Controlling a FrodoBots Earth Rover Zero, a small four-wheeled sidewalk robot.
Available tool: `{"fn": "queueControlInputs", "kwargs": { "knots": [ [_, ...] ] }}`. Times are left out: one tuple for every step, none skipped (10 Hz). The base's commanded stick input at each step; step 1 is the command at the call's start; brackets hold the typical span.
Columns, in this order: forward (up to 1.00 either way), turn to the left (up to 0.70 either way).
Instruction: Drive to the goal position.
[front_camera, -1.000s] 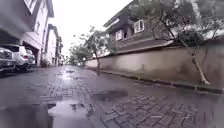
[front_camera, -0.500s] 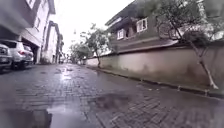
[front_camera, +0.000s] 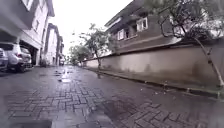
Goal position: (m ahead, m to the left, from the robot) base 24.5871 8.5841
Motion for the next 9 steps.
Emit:
{"fn": "queueControlInputs", "kwargs": {
  "knots": [
    [0.70,0.35],
    [0.70,0.35],
    [0.70,0.35],
    [0.70,0.35],
    [0.70,0.35],
    [0.70,0.35],
    [0.70,0.00],
    [0.70,0.00],
    [0.70,0.00]
  ]
}}
